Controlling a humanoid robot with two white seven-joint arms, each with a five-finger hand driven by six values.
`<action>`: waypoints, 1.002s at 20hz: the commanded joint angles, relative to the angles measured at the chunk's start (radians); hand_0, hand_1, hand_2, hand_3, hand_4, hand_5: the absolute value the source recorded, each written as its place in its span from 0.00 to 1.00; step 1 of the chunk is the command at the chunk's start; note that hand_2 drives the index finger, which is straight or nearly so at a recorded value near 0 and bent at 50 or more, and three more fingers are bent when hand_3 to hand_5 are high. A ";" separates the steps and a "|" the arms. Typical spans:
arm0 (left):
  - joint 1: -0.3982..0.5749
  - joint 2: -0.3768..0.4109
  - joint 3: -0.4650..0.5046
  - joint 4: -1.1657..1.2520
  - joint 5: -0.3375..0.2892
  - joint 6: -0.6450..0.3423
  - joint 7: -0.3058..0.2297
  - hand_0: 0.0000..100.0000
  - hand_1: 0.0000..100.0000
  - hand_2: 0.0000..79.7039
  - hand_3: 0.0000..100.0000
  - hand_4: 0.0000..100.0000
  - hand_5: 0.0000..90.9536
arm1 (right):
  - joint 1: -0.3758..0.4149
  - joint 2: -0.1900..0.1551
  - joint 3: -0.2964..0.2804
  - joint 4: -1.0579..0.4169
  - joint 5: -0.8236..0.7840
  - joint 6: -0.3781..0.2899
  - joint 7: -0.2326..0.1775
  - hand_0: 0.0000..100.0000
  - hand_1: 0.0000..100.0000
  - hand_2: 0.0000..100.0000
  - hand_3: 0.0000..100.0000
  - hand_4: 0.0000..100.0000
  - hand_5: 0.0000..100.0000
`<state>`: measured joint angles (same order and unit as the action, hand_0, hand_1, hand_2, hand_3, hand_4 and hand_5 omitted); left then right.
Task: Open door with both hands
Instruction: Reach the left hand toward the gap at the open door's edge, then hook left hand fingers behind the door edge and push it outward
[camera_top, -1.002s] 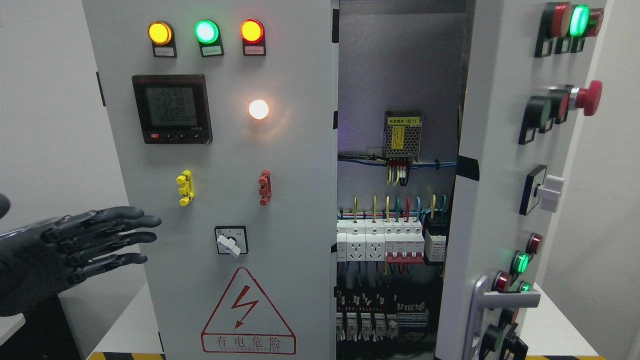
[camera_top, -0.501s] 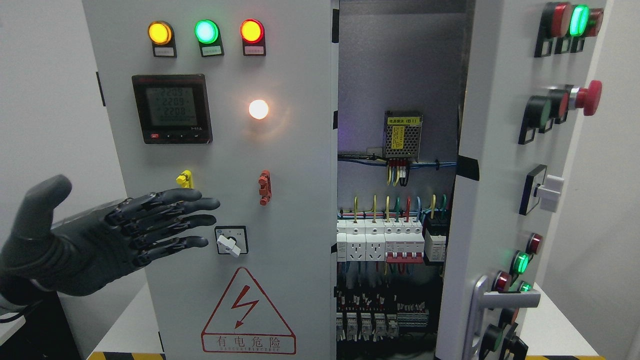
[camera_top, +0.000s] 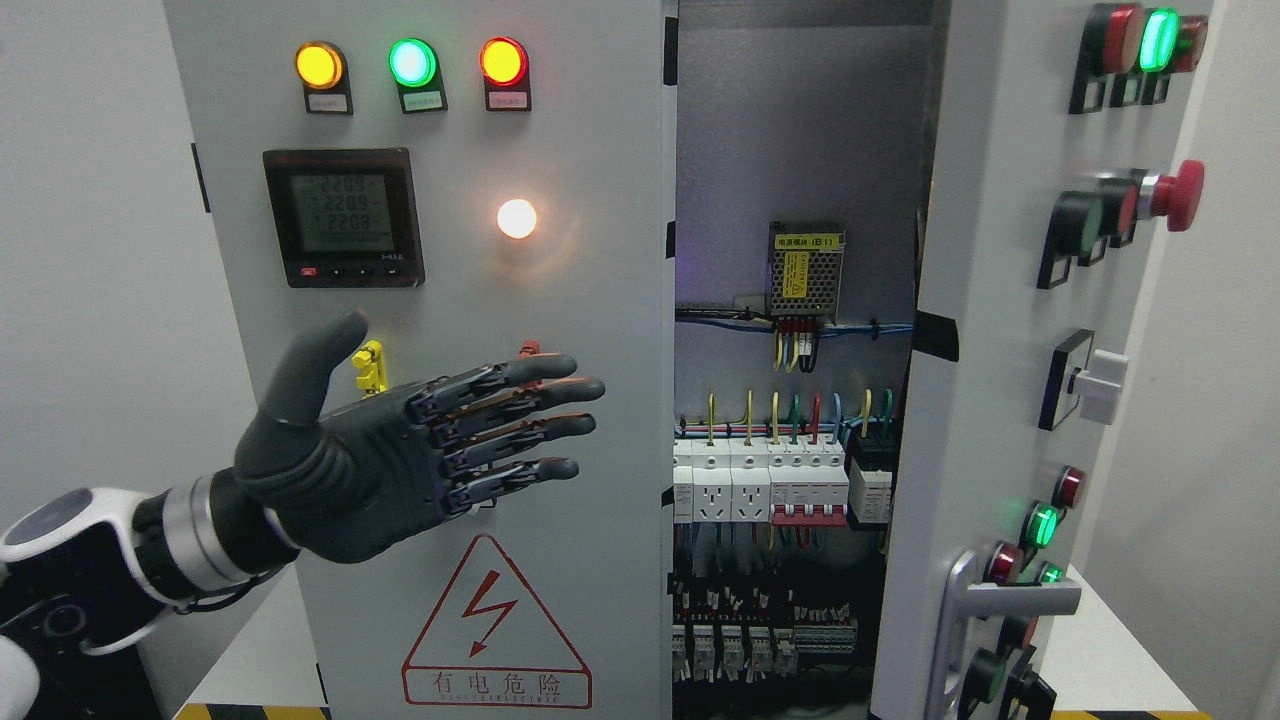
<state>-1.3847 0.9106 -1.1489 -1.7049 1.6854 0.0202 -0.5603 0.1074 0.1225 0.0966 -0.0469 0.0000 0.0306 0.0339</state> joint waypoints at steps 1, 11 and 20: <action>-0.201 -0.287 -0.343 0.116 0.100 0.004 0.013 0.00 0.00 0.00 0.00 0.03 0.00 | 0.000 0.000 0.000 -0.001 0.009 0.000 0.000 0.11 0.00 0.00 0.00 0.00 0.00; -0.277 -0.441 -0.382 0.160 0.134 0.003 0.120 0.00 0.00 0.00 0.00 0.03 0.00 | 0.000 0.000 0.000 -0.001 0.009 0.000 0.000 0.11 0.00 0.00 0.00 0.00 0.00; -0.277 -0.480 -0.374 0.159 0.135 0.003 0.163 0.00 0.00 0.00 0.00 0.03 0.00 | 0.000 0.000 0.000 -0.001 0.009 0.000 0.000 0.11 0.00 0.00 0.00 0.00 0.00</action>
<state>-1.6521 0.5429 -1.4642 -1.5750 1.8166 0.0237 -0.4044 0.1074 0.1225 0.0966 -0.0470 0.0000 0.0305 0.0340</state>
